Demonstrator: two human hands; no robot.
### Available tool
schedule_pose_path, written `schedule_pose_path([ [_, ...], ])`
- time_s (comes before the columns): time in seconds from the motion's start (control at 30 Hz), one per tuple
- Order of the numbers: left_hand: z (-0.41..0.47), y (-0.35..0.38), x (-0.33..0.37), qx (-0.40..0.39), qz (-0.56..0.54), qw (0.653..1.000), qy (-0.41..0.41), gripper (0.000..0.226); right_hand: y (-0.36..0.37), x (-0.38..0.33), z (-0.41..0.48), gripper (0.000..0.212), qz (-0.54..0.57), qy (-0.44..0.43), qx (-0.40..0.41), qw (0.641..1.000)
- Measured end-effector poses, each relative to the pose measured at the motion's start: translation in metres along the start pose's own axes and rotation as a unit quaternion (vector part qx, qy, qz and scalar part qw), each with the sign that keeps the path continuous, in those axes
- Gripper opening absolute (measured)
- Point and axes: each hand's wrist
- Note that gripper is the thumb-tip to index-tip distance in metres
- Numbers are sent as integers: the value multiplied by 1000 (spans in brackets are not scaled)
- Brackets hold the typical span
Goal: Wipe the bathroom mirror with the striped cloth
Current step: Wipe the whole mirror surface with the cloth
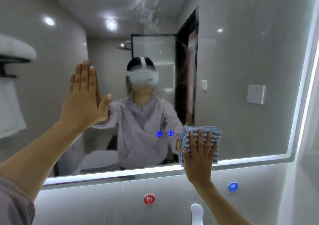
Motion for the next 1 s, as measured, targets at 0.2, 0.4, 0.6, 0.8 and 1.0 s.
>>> schedule_pose_path([
  [0.2,0,0,0,-3,8,1000,-3,85,-20,-13,63,56,-4,-25,33,999],
  [0.4,0,0,1,1,8,1000,-3,86,-42,-21,134,57,-2,-22,63,998],
  [0.6,1,3,-1,19,3,1000,4,85,-38,-15,122,57,-20,-44,64,997],
  [0.8,1,6,-4,23,7,1000,11,85,-9,0,45,59,-12,-69,57,996],
  [1.0,2,9,-8,24,5,1000,13,85,17,21,-41,57,-20,-101,8,995],
])
Point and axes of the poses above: each hand's wrist, its own z-axis towards the middle knuckle, its own y-axis out of the palm, x = y × z, and after that the axes turned 5 degrees about -z, right-handed
